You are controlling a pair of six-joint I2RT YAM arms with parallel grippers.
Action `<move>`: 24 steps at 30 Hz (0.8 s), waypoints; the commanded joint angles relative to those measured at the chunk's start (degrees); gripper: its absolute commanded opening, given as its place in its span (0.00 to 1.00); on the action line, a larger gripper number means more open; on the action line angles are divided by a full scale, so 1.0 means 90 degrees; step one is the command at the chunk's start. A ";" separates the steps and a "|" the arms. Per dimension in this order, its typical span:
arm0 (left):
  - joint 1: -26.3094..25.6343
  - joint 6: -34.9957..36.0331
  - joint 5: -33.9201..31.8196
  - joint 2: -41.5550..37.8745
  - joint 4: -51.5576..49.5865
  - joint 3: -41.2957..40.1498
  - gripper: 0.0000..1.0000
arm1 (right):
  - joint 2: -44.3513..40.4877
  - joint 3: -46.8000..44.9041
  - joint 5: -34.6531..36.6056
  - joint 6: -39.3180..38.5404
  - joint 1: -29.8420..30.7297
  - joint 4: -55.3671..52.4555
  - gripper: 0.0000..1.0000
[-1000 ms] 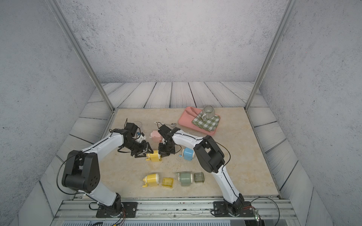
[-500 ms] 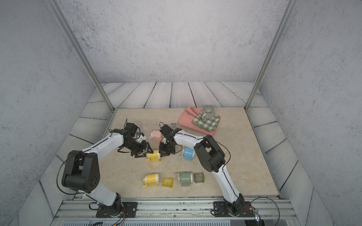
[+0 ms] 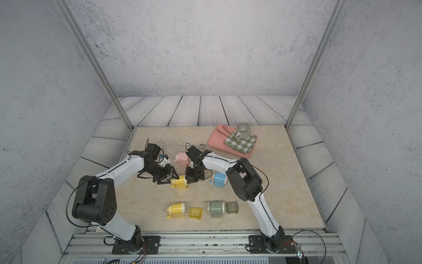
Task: Put the tray back into the pencil sharpener
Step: Close the container of the pencil sharpener.
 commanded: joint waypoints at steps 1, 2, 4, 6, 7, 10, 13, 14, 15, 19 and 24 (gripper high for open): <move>-0.0047 0.0042 -0.0061 0.0063 -0.0042 -0.0175 0.58 | -0.0114 -0.0038 -0.0335 0.0086 0.0097 0.0375 0.00; -0.0052 0.0028 -0.0053 0.0044 -0.0050 -0.0168 0.58 | -0.0157 -0.0026 -0.0211 0.0049 0.0097 0.0278 0.00; -0.0047 0.0037 -0.0055 0.0014 -0.0065 -0.0130 0.58 | -0.0238 0.0046 0.0052 -0.0049 0.0101 0.0048 0.00; -0.0047 0.0037 -0.0077 -0.0061 -0.0093 -0.0073 0.60 | -0.0385 0.0139 0.0506 -0.0176 0.0098 -0.0302 0.02; -0.0043 0.0031 -0.0097 -0.0100 -0.0110 -0.0044 0.61 | -0.0450 0.0169 0.0727 -0.0237 0.0092 -0.0422 0.05; -0.0043 -0.0001 -0.0151 -0.0218 -0.0154 0.0094 0.65 | -0.0647 0.0284 0.1258 -0.0403 0.0097 -0.0836 0.15; -0.0045 -0.0040 -0.0179 -0.0437 -0.0107 0.0211 0.67 | -0.0831 0.0302 0.1528 -0.0496 0.0097 -0.0976 0.21; -0.0045 -0.0068 -0.0205 -0.0526 -0.0106 0.0258 0.68 | -0.0895 0.0315 0.1615 -0.0519 0.0097 -0.1010 0.22; -0.0034 -0.0077 -0.0232 -0.0619 -0.0106 0.0298 0.69 | -0.0961 0.0344 0.1679 -0.0552 0.0097 -0.1071 0.22; -0.0033 -0.0139 -0.0381 -0.1065 -0.0267 0.0607 0.72 | -0.1321 0.0426 0.2168 -0.0588 0.0097 -0.1300 0.24; -0.0032 -0.0445 -0.0772 -0.1818 -0.0769 0.0966 0.71 | -0.2127 0.0270 0.2891 -0.0599 0.0126 -0.1500 0.28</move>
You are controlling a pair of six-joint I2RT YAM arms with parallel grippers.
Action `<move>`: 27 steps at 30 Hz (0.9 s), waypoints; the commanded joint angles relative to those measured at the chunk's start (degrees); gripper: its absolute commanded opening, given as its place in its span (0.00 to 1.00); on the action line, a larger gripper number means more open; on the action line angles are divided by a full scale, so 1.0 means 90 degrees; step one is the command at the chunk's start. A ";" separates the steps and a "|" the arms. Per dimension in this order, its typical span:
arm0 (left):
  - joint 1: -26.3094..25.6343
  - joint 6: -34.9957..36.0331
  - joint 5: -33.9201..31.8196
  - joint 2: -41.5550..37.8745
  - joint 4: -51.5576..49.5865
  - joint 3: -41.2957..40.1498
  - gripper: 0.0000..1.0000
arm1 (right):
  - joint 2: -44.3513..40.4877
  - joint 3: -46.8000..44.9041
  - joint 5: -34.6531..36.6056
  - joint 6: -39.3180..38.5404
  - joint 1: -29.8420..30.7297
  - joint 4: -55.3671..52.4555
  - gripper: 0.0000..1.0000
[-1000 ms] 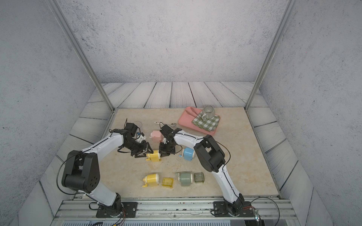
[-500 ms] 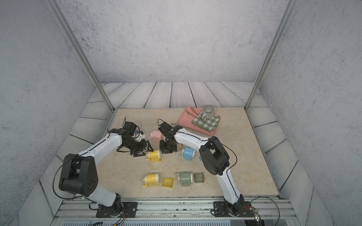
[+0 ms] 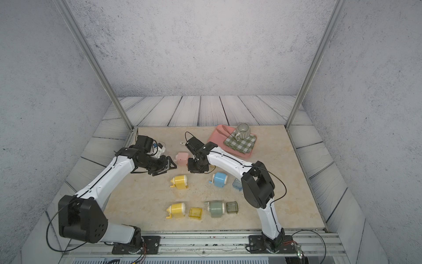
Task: Put the tray back into the pencil sharpener
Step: Pick up the container from the center of the board.
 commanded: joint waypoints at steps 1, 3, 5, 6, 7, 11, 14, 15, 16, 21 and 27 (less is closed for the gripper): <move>-0.0031 -0.0336 -0.0387 -0.0579 -0.0596 0.0239 0.70 | -0.0679 0.0005 0.0705 -0.0091 0.0043 -0.0464 0.28; -0.0035 -0.0615 -0.0601 -0.0983 -0.0872 0.0179 0.70 | -0.0876 0.0065 0.0776 -0.0089 0.0091 -0.0765 0.30; -0.0047 -0.0844 -0.0810 -0.1460 -0.1198 0.0011 0.70 | -0.1126 -0.0020 0.0884 -0.0113 0.0234 -0.0891 0.32; -0.0056 -0.0912 -0.0903 -0.1679 -0.1323 -0.0081 0.69 | -0.1242 -0.0097 0.0924 -0.0119 0.0320 -0.0905 0.32; -0.0066 -0.0986 -0.0978 -0.1903 -0.1469 -0.0198 0.69 | -0.1379 -0.0218 0.0988 -0.0097 0.0429 -0.0889 0.32; -0.0077 -0.1159 -0.1163 -0.2620 -0.1978 -0.0601 0.67 | -0.1764 -0.0635 0.1233 0.0219 0.0890 -0.0937 0.34; -0.0077 -0.1221 -0.1206 -0.2855 -0.2237 -0.0766 0.65 | -0.1897 -0.0859 0.1389 0.0488 0.1257 -0.1012 0.35; -0.0077 -0.1254 -0.1234 -0.2902 -0.2274 -0.0814 0.64 | -0.1897 -0.0880 0.1439 0.0561 0.1349 -0.1066 0.35; -0.0077 -0.1268 -0.1244 -0.2944 -0.2273 -0.0883 0.64 | -0.1886 -0.0910 0.1488 0.0679 0.1447 -0.1121 0.35; -0.0077 -0.1253 -0.1170 -0.3096 -0.2241 -0.1174 0.62 | -0.1705 -0.0944 0.1790 0.1286 0.1919 -0.1337 0.36; -0.0272 -0.1298 -0.0895 -0.3325 -0.2290 -0.1636 0.61 | -0.1438 -0.1340 0.1996 0.2607 0.2542 -0.1424 0.37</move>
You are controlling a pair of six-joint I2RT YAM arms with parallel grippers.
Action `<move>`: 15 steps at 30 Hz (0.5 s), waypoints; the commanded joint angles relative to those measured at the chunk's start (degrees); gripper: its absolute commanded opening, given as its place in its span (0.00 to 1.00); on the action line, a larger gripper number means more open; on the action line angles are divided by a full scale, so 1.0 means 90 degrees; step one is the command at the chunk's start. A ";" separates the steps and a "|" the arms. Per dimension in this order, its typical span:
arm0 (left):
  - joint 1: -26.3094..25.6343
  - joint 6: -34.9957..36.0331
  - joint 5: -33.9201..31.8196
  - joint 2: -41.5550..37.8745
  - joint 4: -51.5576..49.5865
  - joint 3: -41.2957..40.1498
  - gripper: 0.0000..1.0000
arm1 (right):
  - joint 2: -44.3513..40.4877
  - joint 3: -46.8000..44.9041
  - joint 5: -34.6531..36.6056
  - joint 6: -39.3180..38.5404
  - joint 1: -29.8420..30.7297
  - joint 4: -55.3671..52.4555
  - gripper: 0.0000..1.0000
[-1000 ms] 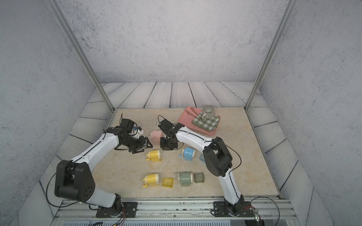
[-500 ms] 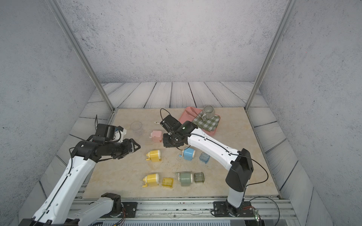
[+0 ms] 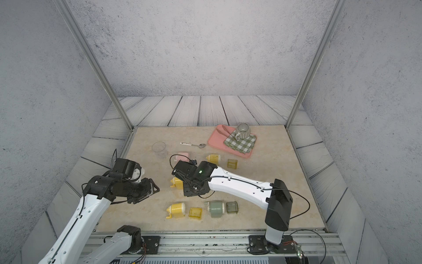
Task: Put the tray back into the pencil sharpener
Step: Pick up the container from the center of the board.
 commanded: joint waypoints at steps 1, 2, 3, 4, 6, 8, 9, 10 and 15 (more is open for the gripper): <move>-0.0188 -0.0159 0.0206 -0.0244 -0.0079 -0.0301 0.61 | 0.0160 -0.0372 0.0330 0.1091 0.0340 -0.0136 0.37; -0.0233 -0.0227 0.0206 -0.0341 -0.0029 -0.0454 0.61 | 0.0201 -0.0439 0.0382 0.1313 0.0435 -0.0105 0.37; -0.0257 -0.0275 0.0183 -0.0396 -0.0013 -0.0566 0.61 | 0.0263 -0.0470 0.0410 0.1476 0.0509 -0.0115 0.37; -0.0277 -0.0328 0.0169 -0.0469 -0.0023 -0.0665 0.61 | 0.0324 -0.0473 0.0437 0.1606 0.0581 -0.0125 0.37; -0.0367 -0.0396 0.0177 -0.0601 -0.0055 -0.0766 0.61 | 0.0459 -0.0438 0.0454 0.1781 0.0681 -0.0148 0.37; -0.0514 -0.0437 0.0082 -0.0695 -0.0105 -0.0823 0.61 | 0.0670 -0.0355 0.0458 0.1903 0.0766 -0.0232 0.37; -0.0559 -0.0444 0.0010 -0.0707 -0.0131 -0.0828 0.61 | 0.0763 -0.0295 0.0445 0.1957 0.0788 -0.0301 0.37; -0.0598 -0.0470 -0.0071 -0.0728 -0.0176 -0.0828 0.62 | 0.0858 -0.0235 0.0461 0.2006 0.0814 -0.0388 0.37; -0.0728 -0.0519 -0.0298 -0.0825 -0.0267 -0.0851 0.62 | 0.1056 -0.0155 0.0564 0.2218 0.0896 -0.0710 0.37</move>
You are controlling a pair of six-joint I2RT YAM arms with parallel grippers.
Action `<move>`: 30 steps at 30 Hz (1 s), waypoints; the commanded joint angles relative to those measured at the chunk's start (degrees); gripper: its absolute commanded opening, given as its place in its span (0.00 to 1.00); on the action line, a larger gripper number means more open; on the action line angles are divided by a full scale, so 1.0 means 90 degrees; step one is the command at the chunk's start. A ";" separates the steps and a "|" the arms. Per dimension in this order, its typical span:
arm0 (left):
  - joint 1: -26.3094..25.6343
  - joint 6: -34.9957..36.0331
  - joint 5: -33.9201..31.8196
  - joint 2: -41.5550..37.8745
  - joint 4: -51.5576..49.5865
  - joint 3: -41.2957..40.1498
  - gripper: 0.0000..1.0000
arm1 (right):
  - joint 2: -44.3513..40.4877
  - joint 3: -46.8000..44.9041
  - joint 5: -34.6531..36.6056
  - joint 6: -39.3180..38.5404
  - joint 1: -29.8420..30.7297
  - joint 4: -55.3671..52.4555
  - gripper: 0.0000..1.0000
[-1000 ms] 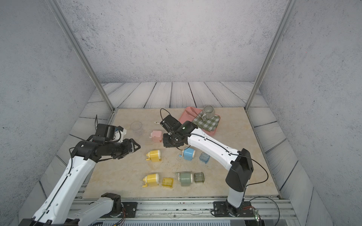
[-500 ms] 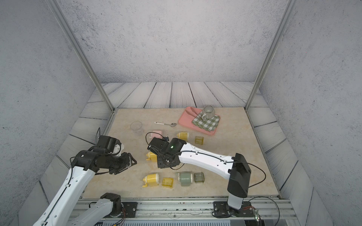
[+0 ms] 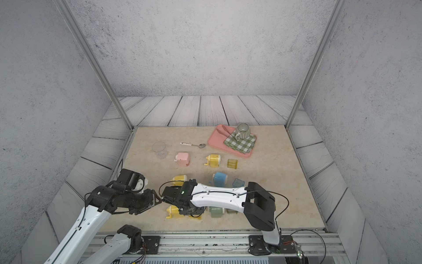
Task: Put the tray back into the pencil sharpener
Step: Pick up the container from the center of the board.
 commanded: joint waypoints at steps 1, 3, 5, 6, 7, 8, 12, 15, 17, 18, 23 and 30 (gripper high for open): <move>-0.0107 -0.0076 -0.0277 -0.0087 -0.0231 -0.0067 0.62 | 0.0035 0.0163 0.0258 0.0364 0.0059 -0.0482 0.37; -0.0156 -0.0076 -0.0321 -0.0119 -0.0253 -0.0111 0.62 | 0.0068 0.0161 0.0302 0.0442 0.0094 -0.0555 0.36; -0.0197 -0.0090 -0.0340 -0.0134 -0.0260 -0.0146 0.62 | 0.0112 0.0162 0.0312 0.0491 0.0089 -0.0601 0.35; -0.0217 -0.0091 -0.0337 -0.0139 -0.0250 -0.0170 0.61 | 0.0128 0.0156 0.0308 0.0495 0.0087 -0.0586 0.34; -0.0227 -0.0093 -0.0351 -0.0146 -0.0238 -0.0185 0.61 | 0.0141 0.0133 0.0288 0.0495 0.0096 -0.0561 0.34; -0.0236 -0.0102 -0.0338 -0.0148 -0.0229 -0.0192 0.61 | 0.0160 0.0122 0.0279 0.0504 0.0078 -0.0539 0.33; -0.0276 -0.0104 -0.0327 -0.0119 -0.0170 -0.0215 0.62 | 0.0244 0.0055 0.0154 0.0543 0.0040 -0.0430 0.32; -0.0295 -0.0112 -0.0333 -0.0109 -0.0135 -0.0248 0.62 | 0.0299 0.0025 0.0093 0.0563 -0.0008 -0.0441 0.32; -0.0304 -0.0106 -0.0332 -0.0100 -0.0108 -0.0244 0.62 | 0.0295 -0.0058 0.0028 0.0599 -0.0045 -0.0408 0.32; -0.0305 -0.0105 -0.0345 -0.0089 -0.0105 -0.0249 0.62 | 0.0293 -0.0115 -0.0009 0.0614 -0.0054 -0.0365 0.32; -0.0330 -0.0106 -0.0337 -0.0026 -0.0001 -0.0273 0.62 | 0.0250 -0.0417 -0.0205 0.0689 -0.0153 -0.0103 0.32; -0.0344 -0.0084 -0.0306 0.0027 0.0122 -0.0304 0.61 | 0.0302 -0.0613 -0.0417 0.0631 -0.0260 0.0200 0.31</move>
